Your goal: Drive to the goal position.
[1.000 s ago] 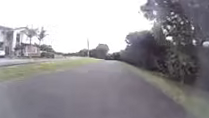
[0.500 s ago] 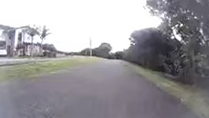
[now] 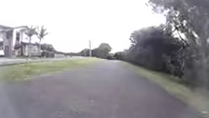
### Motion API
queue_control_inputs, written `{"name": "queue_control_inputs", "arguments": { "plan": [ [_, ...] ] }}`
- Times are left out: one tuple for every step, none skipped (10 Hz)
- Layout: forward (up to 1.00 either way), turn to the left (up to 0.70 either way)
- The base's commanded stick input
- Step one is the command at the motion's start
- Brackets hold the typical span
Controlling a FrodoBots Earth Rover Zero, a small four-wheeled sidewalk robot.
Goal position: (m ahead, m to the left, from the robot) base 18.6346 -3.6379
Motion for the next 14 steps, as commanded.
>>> {"name": "queue_control_inputs", "arguments": {
  "plan": [
    [1.00,0.00],
    [1.00,0.00],
    [1.00,0.00],
    [1.00,0.00],
    [1.00,0.00],
    [1.00,0.00],
    [1.00,0.00],
    [1.00,0.00],
    [1.00,0.00],
    [1.00,0.01],
    [1.00,0.04],
    [1.00,0.09],
    [1.00,-0.17],
    [1.00,-0.39]
  ]
}}
